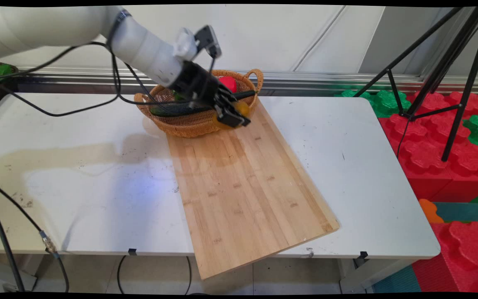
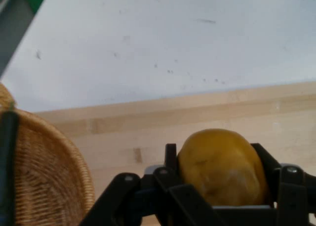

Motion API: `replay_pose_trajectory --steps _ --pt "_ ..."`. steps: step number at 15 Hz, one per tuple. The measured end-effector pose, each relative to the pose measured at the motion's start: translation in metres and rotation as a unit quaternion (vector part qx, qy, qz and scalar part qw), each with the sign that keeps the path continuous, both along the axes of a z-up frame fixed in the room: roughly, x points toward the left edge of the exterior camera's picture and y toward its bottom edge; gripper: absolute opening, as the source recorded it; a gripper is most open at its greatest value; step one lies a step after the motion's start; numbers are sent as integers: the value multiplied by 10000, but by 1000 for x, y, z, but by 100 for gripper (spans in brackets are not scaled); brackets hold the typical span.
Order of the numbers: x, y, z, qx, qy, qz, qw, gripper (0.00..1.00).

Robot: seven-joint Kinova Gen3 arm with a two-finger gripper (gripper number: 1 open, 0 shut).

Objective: Place the picked object in the vegetable basket

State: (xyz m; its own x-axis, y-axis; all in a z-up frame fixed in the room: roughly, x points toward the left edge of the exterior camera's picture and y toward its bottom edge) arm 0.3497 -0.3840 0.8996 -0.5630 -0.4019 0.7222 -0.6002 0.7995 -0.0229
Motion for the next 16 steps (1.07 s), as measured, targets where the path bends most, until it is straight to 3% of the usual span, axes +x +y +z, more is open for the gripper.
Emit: replay_pose_trajectory --steps 10,16 --pt "58 14 51 -431 194 97 9988 0" --pt "96 7 62 -572 139 324 9977 0"
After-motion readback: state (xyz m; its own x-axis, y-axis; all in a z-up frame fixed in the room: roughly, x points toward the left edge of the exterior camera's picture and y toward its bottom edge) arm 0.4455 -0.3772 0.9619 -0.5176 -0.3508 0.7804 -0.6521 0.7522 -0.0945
